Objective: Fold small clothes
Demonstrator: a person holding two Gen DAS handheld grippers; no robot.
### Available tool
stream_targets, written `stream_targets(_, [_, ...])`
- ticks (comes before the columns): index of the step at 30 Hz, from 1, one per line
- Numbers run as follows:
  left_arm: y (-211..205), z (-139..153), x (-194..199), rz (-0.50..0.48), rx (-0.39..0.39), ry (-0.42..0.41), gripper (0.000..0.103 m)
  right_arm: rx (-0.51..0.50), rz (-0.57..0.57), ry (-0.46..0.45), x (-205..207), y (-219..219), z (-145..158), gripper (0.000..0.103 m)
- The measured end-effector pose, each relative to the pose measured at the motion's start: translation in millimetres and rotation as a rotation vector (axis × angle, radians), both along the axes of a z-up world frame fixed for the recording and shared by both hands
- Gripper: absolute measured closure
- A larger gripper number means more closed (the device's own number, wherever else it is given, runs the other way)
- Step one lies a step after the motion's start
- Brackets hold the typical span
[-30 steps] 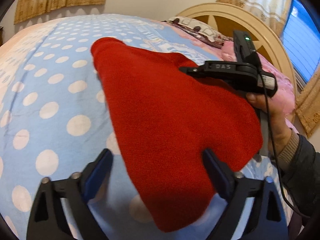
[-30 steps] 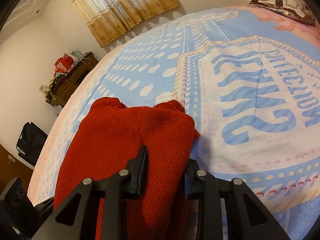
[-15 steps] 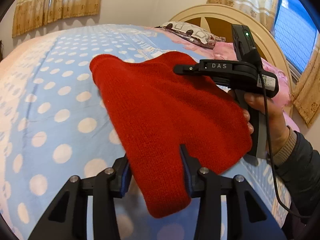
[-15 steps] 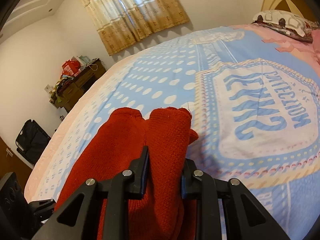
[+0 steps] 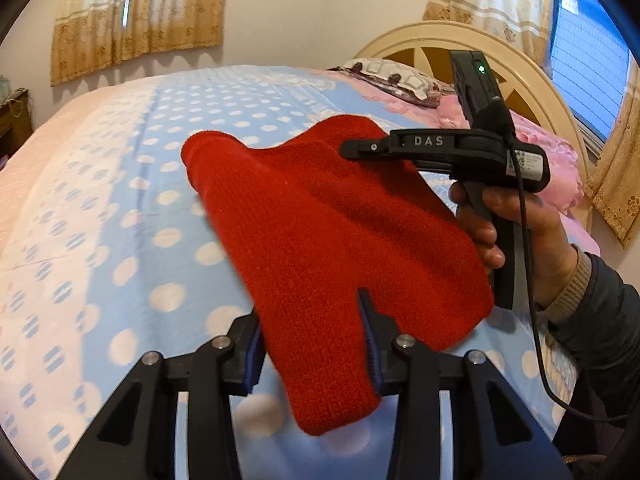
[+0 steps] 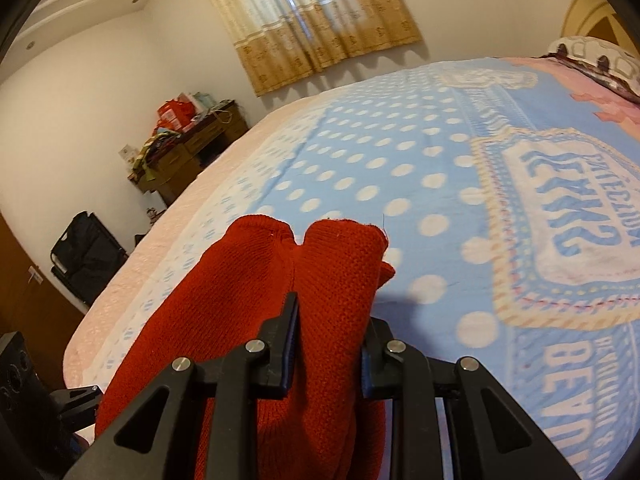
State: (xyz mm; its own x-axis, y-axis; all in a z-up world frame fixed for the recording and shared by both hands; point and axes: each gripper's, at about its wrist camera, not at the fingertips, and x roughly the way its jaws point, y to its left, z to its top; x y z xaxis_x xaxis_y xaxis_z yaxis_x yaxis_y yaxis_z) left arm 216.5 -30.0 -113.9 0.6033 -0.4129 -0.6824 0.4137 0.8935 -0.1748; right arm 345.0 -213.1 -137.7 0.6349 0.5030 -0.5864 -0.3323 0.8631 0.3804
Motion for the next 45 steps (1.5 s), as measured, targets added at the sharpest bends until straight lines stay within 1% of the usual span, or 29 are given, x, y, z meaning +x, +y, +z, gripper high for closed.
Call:
stream_targets(3, [14,4,-8,0.034,0.005,-0.014,0.061,0.010,0.030,-0.003,-4,21,4,0.078])
stream_targets(9, [41,5,-17,0.090,0.004,-0.023,0.062,-0.009,0.092,-0.006,-7,70,10,0.079])
stream_targets(19, [79,5,-30,0.185,-0.011,-0.043,0.062,-0.030,0.184,-0.014,-13,133,17,0.079])
stream_targets(35, [108,6,-58,0.273,-0.016,-0.075,0.063,-0.047,0.278,-0.016,-22,195,26,0.079])
stream_targets(45, [120,1,-69,0.327,-0.001,-0.080,0.063,-0.057,0.330,0.002,-28,228,20,0.079])
